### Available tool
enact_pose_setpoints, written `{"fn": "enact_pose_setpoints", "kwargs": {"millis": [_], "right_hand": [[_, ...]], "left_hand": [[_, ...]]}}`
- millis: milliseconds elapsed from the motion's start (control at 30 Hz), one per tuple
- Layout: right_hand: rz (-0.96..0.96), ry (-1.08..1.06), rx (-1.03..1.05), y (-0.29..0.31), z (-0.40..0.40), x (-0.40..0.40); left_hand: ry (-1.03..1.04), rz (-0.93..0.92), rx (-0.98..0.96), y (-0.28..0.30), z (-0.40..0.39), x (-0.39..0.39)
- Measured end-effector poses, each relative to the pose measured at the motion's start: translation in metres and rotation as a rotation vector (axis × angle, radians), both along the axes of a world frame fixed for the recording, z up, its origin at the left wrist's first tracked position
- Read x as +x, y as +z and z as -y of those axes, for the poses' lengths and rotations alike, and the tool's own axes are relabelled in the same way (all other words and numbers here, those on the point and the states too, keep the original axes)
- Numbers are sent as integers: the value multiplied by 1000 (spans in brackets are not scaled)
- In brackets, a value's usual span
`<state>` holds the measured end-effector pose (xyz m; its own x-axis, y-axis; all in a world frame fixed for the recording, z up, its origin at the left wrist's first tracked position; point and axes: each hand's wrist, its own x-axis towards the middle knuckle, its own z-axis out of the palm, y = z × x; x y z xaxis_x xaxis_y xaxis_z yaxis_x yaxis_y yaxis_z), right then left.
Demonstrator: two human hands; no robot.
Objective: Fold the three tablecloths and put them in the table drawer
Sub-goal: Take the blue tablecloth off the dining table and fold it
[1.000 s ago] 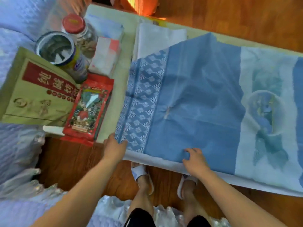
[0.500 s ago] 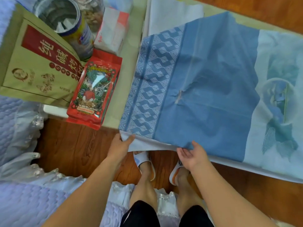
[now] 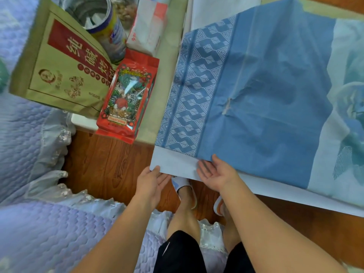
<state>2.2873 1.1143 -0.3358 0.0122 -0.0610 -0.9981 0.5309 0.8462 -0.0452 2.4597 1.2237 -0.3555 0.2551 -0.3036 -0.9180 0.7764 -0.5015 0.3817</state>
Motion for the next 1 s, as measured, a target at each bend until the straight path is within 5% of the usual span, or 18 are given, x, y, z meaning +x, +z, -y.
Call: {"fn": "enact_pose_setpoints", "kwargs": {"millis": [500,867,1000], "right_hand": [[-143,190,-30,-14,-51,-29],[-98,55,-119,-15,-75,-1],[-196,122,-88,-17,-85,-14]], "left_hand": [[-45,27,40,-6,-2,11],[-297,314,8,-3,4,21],[-206,218,29,1,9,23]]}}
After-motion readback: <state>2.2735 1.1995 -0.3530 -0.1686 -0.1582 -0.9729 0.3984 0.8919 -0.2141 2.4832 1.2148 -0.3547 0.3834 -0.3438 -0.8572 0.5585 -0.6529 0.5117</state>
